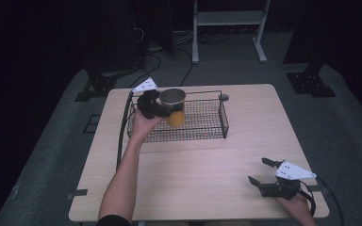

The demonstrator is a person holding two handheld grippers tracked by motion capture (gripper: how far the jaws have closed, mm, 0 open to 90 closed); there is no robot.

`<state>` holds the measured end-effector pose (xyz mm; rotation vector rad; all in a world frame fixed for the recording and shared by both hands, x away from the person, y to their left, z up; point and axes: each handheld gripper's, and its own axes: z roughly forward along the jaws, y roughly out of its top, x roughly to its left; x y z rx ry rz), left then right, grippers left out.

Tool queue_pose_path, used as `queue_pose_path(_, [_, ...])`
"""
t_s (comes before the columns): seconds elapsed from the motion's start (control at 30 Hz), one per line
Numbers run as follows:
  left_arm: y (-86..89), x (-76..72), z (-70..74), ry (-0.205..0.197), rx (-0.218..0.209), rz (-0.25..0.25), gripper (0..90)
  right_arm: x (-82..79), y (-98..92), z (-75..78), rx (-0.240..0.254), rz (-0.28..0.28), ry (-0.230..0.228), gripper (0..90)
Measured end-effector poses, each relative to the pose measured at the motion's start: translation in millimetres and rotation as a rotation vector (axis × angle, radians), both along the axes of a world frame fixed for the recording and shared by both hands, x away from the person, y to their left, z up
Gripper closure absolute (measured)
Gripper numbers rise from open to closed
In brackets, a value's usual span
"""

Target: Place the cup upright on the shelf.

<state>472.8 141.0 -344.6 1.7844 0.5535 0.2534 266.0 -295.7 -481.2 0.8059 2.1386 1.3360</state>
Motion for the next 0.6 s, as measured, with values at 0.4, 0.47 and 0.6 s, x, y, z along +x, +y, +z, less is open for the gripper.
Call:
queue_pose_path(0.4, [-12.1, 23.4, -0.6, 0.013, 0.014, 0.012, 11.2, 0.2, 0.7, 0.0, -0.007, -0.004, 0.001, 13.8])
queue_pose_path(0.47, [-14.4, 27.9, -0.1, 0.017, 0.016, 0.011, 11.2, 0.2, 0.7, -0.1, -0.007, -0.004, 0.001, 13.8])
queue_pose_path(0.6, [-17.5, 34.6, -0.3, 0.014, 0.01, 0.026, 11.2, 0.3, 0.6, 0.0, -0.005, -0.005, 0.003, 13.8])
